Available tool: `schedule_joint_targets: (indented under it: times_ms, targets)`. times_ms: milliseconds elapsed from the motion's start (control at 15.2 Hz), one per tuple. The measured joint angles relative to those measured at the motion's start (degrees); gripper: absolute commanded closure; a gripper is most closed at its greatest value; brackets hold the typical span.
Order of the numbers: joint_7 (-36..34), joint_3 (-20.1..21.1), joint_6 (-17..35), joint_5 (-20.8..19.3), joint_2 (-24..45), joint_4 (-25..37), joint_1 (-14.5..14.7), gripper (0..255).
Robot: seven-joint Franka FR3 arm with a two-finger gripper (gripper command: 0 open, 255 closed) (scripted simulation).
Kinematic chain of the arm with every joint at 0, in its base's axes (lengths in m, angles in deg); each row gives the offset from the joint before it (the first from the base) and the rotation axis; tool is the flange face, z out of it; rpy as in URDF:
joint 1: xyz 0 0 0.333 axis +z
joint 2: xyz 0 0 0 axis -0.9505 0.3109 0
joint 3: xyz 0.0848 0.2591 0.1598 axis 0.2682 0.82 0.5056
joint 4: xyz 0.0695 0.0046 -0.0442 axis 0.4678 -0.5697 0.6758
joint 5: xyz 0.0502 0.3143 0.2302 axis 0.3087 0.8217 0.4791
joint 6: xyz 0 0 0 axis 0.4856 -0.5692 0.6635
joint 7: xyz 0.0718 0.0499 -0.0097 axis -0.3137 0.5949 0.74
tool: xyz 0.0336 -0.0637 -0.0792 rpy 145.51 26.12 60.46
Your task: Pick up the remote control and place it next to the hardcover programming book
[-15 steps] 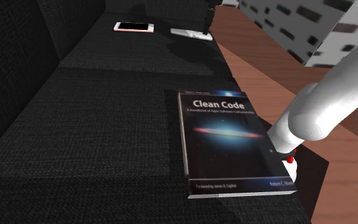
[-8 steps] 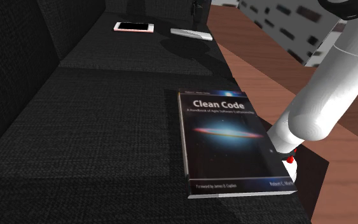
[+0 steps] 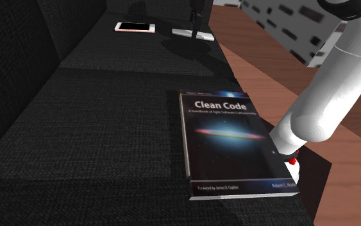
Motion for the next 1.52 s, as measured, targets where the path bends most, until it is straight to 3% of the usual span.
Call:
schedule_joint_targets:
  times_ms: [264, 330, 990, 1518]
  targets:
    - [0.0, 0.0, 0.1, 0.0, 0.0, -0.2, 0.0, 0]
    - [0.0, 0.0, 0.1, 0.0, 0.0, -0.2, 0.0, 255]
    - [0.0, 0.0, 0.1, 0.0, 0.0, -0.2, 0.0, 255]
    - [-0.3, -0.1, -5.0, -0.2, -0.3, 4.7, -0.1, 255]
